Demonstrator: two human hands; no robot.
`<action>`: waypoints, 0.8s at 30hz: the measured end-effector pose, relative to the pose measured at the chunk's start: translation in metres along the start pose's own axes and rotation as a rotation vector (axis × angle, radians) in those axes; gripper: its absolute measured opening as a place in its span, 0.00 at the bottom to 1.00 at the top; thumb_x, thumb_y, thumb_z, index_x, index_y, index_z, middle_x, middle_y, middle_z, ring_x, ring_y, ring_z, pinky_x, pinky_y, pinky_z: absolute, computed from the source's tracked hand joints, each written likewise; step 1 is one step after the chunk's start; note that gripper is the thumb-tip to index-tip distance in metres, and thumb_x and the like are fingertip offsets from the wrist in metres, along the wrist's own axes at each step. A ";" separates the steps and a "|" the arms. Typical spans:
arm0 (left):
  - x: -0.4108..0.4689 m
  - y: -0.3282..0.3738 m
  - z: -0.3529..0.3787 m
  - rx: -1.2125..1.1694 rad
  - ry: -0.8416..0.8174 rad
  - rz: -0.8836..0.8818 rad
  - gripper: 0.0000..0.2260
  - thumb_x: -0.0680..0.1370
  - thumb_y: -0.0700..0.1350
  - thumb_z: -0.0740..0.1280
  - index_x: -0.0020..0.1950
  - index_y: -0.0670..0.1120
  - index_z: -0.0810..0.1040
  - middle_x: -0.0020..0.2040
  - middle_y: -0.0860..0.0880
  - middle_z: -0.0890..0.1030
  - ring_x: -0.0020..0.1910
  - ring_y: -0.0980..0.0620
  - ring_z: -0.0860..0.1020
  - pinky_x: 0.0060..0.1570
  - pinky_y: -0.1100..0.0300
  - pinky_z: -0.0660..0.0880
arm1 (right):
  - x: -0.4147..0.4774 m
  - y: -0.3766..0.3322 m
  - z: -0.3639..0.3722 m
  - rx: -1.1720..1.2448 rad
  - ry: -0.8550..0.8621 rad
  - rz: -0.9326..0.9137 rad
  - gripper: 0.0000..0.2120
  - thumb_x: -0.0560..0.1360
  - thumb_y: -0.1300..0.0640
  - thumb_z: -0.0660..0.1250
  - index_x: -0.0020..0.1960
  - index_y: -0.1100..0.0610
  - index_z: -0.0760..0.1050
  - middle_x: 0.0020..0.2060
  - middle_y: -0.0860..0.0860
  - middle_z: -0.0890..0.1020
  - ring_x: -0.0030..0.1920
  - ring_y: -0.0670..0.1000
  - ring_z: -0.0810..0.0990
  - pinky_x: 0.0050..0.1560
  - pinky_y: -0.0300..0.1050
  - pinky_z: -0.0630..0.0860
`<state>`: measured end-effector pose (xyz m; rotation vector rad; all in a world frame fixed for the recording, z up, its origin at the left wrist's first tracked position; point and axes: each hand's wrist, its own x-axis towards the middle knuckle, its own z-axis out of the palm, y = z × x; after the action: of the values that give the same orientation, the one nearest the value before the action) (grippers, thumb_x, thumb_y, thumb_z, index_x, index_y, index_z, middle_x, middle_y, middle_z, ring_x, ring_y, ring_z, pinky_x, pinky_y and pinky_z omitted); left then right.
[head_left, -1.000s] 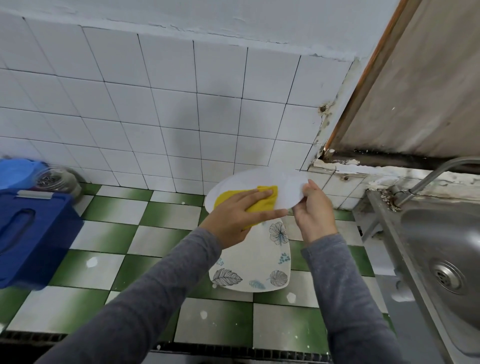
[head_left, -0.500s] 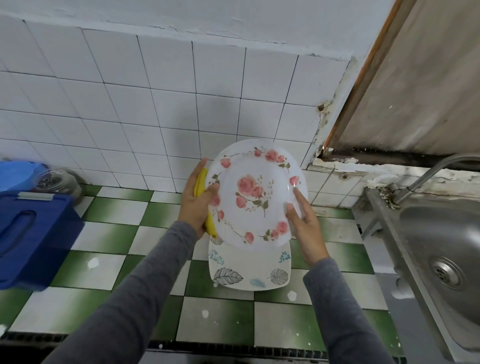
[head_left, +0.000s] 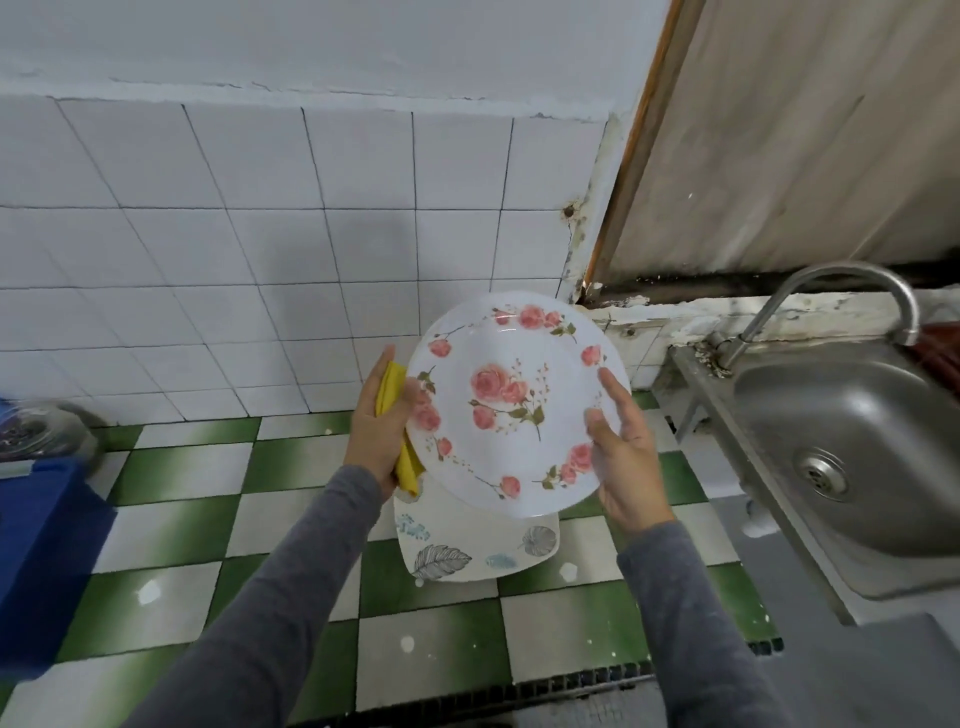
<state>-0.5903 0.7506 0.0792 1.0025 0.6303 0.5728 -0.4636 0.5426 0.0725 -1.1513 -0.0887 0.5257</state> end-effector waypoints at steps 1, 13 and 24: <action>0.001 -0.002 0.006 0.041 -0.009 0.001 0.22 0.80 0.45 0.67 0.69 0.66 0.70 0.66 0.45 0.77 0.52 0.41 0.84 0.44 0.42 0.83 | -0.005 -0.007 -0.006 -0.002 0.026 -0.022 0.21 0.82 0.65 0.61 0.71 0.47 0.73 0.68 0.52 0.76 0.63 0.58 0.81 0.55 0.60 0.81; -0.033 -0.054 0.144 0.347 -0.210 0.070 0.28 0.80 0.36 0.65 0.65 0.69 0.71 0.72 0.49 0.70 0.66 0.44 0.72 0.64 0.42 0.75 | -0.087 -0.085 -0.128 -0.041 0.463 -0.270 0.20 0.83 0.62 0.62 0.70 0.45 0.75 0.63 0.45 0.78 0.46 0.49 0.86 0.41 0.50 0.85; -0.167 -0.149 0.339 0.301 -0.455 0.006 0.28 0.80 0.33 0.63 0.66 0.66 0.72 0.67 0.50 0.75 0.62 0.45 0.77 0.62 0.43 0.76 | -0.198 -0.170 -0.323 -0.150 0.772 -0.427 0.19 0.84 0.60 0.59 0.64 0.37 0.75 0.64 0.45 0.76 0.54 0.51 0.84 0.51 0.54 0.83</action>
<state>-0.4412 0.3741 0.1158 1.3663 0.3105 0.2406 -0.4704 0.1305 0.1275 -1.3676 0.2939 -0.3242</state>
